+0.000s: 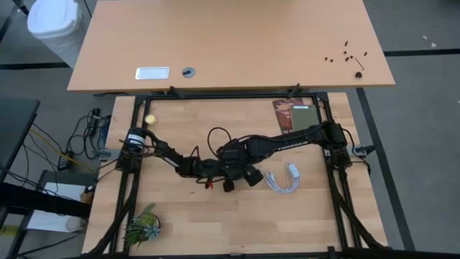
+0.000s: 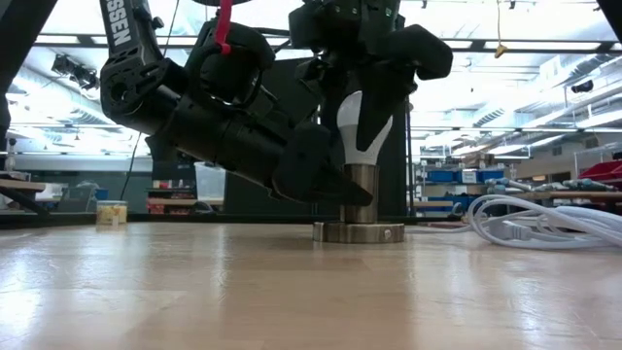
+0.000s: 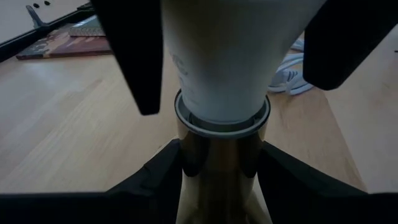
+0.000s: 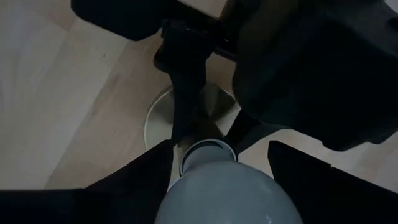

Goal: Screw lightbulb
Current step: Insert the light bulb into the lamp

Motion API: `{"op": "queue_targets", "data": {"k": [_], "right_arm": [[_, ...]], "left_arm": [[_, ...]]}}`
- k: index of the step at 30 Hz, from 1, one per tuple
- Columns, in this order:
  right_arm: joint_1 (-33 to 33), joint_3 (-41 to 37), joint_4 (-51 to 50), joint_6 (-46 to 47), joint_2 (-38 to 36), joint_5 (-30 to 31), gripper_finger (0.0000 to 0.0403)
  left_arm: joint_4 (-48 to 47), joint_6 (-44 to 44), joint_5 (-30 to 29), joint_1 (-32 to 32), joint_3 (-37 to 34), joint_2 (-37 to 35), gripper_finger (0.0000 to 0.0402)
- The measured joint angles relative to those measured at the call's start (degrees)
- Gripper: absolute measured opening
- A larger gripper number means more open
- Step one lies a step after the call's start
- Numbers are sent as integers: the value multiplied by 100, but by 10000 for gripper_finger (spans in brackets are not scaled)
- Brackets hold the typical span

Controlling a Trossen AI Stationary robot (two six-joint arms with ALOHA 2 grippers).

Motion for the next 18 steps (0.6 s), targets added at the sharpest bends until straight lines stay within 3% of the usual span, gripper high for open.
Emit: {"op": "queue_targets", "data": {"k": [7, 18], "right_arm": [[-52, 0, 20, 687, 0, 21, 256], [-181, 0, 114, 4223, 0, 342, 268]], "left_arm": [[-2, -6, -4, 0, 0, 0, 184], [-4, -23, -42, 0, -2, 0, 184]]}}
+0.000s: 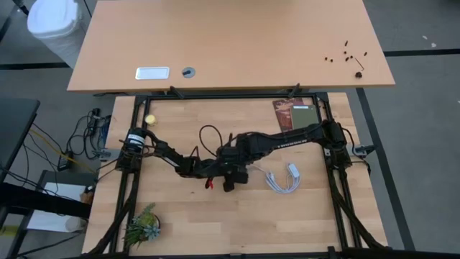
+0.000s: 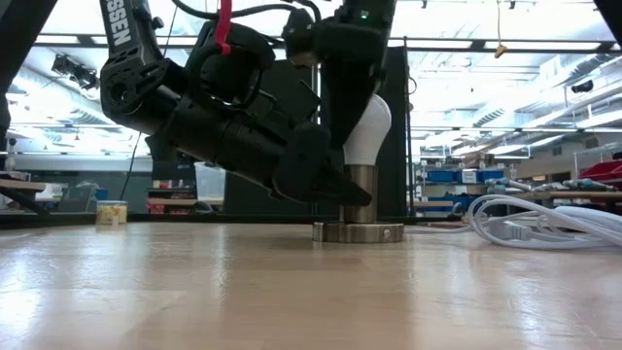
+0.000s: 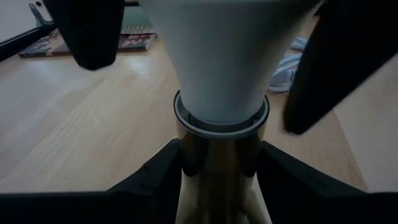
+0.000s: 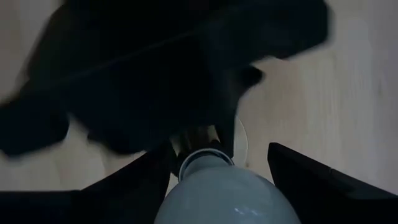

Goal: Screw lightbulb
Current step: Insert the light bulb into the lamp

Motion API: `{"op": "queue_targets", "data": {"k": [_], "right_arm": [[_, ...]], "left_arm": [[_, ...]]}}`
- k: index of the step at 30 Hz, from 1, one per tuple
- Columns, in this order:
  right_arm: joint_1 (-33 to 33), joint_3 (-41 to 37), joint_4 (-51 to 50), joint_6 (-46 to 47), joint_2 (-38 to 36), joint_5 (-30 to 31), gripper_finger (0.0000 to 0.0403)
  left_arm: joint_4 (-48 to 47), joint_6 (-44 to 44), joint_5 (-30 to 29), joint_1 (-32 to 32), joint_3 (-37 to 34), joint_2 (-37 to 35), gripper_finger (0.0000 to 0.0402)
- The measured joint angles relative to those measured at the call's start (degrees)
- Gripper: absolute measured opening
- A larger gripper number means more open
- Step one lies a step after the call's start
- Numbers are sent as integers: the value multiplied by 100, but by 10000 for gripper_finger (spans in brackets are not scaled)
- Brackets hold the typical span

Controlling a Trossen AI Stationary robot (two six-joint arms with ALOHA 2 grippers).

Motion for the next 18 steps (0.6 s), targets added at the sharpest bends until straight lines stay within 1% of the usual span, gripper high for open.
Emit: {"op": "queue_targets", "data": {"k": [2, 4, 7, 10, 15, 18], "right_arm": [[-20, 0, 3, 709, 0, 18, 266], [-27, -4, -24, 1201, 0, 16, 266], [-27, -4, -25, 1266, 0, -8, 272], [-29, -4, 17, 995, 0, -78, 283], [-54, 148, 80, -70, 0, -570, 305], [-58, 329, 135, -691, 1, -601, 314]], "left_arm": [[0, -8, -2, 0, 0, 0, 184], [4, -9, -2, 0, -6, 0, 184], [4, -8, -5, 0, -9, 0, 184], [1, -8, -12, 0, -9, 0, 184], [-4, 22, -19, -4, -9, 0, 184], [-7, -1, -17, 2, -9, 0, 184]]}}
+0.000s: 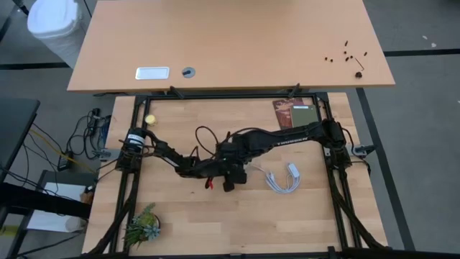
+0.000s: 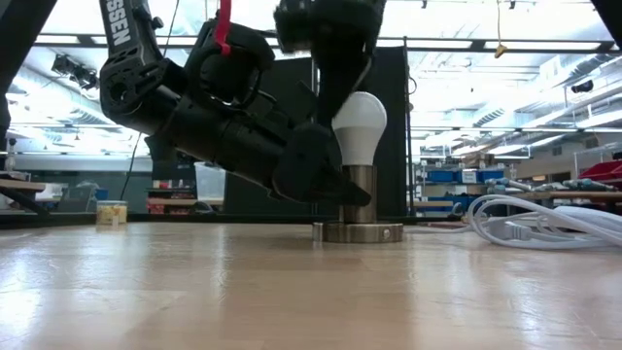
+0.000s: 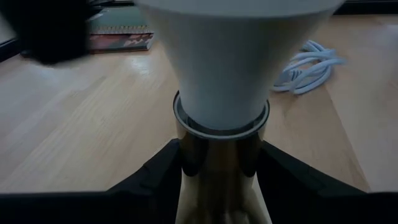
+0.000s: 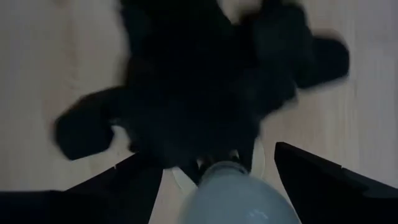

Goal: Screw lightbulb
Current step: Insert the light bulb into the lamp

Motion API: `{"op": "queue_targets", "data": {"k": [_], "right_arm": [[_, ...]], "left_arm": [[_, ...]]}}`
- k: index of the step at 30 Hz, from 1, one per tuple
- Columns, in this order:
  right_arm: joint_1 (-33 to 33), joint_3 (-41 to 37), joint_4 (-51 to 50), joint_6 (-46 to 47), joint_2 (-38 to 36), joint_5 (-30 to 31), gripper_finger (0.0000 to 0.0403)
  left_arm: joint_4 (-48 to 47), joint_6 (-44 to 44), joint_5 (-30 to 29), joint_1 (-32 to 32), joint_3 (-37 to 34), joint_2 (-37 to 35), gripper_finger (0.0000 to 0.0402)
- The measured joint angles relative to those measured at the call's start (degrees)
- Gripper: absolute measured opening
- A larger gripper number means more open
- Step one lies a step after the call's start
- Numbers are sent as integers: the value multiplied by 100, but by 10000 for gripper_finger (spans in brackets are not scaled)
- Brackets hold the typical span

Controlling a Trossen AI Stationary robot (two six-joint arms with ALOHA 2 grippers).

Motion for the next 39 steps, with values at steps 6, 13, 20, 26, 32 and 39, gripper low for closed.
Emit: {"op": "queue_targets", "data": {"k": [6, 13, 20, 26, 32, 39], "right_arm": [[9, 208, -97, -2193, -5, 105, 322], [21, 208, -240, -4069, -3, 27, 321], [103, 213, -478, -4172, -3, -49, 323], [221, 213, -922, -4470, 1, -36, 321], [301, 213, -965, -5303, 1, 161, 322], [293, 208, -961, -6245, 15, 280, 311]], "left_arm": [[-2, 2, 0, 0, 7, 0, 184], [-4, 12, 0, 0, 7, 0, 184], [-35, -16, 18, -37, 11, 0, 184], [-37, -25, 30, -41, 11, 0, 184], [-38, -29, 37, -41, 9, 0, 184], [-38, -33, 35, -40, 9, 0, 184]]}}
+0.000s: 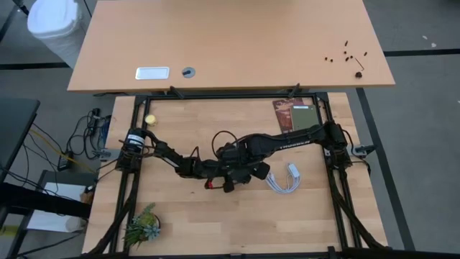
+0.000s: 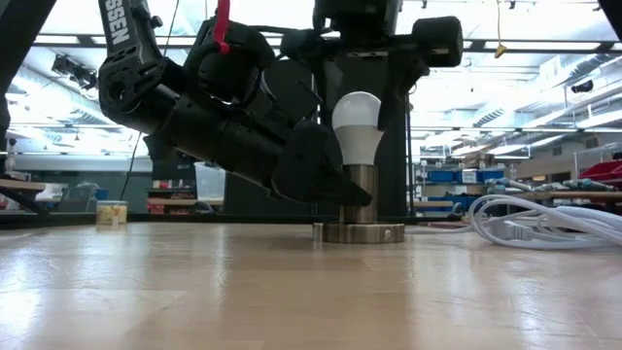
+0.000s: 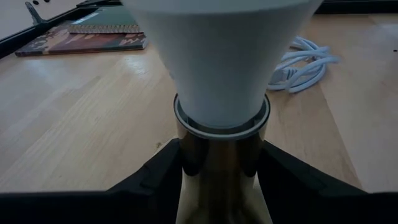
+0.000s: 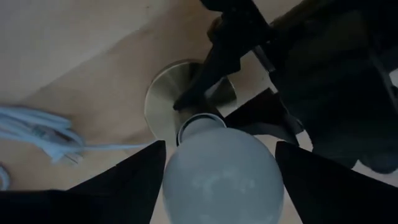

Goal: Screw lightbulb
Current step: Insert the light bulb into the lamp

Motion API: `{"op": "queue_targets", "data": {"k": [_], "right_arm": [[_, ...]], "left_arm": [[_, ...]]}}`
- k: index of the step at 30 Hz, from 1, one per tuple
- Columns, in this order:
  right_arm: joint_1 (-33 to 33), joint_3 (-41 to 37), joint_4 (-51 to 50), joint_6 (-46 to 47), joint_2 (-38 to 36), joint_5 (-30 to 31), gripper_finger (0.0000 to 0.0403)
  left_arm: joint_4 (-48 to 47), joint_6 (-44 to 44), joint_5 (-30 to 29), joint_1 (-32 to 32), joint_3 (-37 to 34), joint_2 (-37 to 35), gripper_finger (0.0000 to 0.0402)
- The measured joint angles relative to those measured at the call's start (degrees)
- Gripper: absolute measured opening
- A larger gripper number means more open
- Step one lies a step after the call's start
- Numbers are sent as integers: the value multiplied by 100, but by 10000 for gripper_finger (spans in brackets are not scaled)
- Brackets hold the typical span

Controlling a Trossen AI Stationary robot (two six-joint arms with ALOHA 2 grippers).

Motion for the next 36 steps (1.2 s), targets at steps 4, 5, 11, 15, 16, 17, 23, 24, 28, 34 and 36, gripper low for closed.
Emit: {"op": "queue_targets", "data": {"k": [4, 5, 11, 15, 16, 17, 23, 24, 28, 34, 36], "right_arm": [[-7, -7, -44, -383, 61, 2, 303], [-7, -5, -20, -493, 81, 0, 301], [-89, -2, 26, -624, 137, 3, 284], [-184, -2, 47, -622, 137, -47, 275], [-194, -2, 57, -606, 137, -52, 273], [-197, -2, 68, -547, 138, -55, 272], [-195, -2, 138, 484, 144, -50, 267], [-187, -2, 146, 721, 144, -50, 266], [-115, -2, 164, 1615, 148, 1, 266], [-58, -4, 409, 3581, 150, 37, 265], [-58, -6, 530, 4276, 153, 38, 265]], "left_arm": [[3, 0, -5, -1, -2, 0, 184], [5, 0, -7, -1, -2, 0, 184], [12, 22, -38, 1, -7, 0, 184], [27, 22, -52, 8, -7, 0, 184], [27, 22, -56, 8, -7, 0, 184], [25, 22, -59, 8, -9, 0, 184], [12, 22, -55, 8, -9, 0, 184], [11, 22, -52, 8, -9, 0, 184], [7, 26, -15, 6, -5, 0, 184], [7, 24, 33, -3, -4, 0, 184], [5, 5, 33, -3, -4, 0, 184]]}}
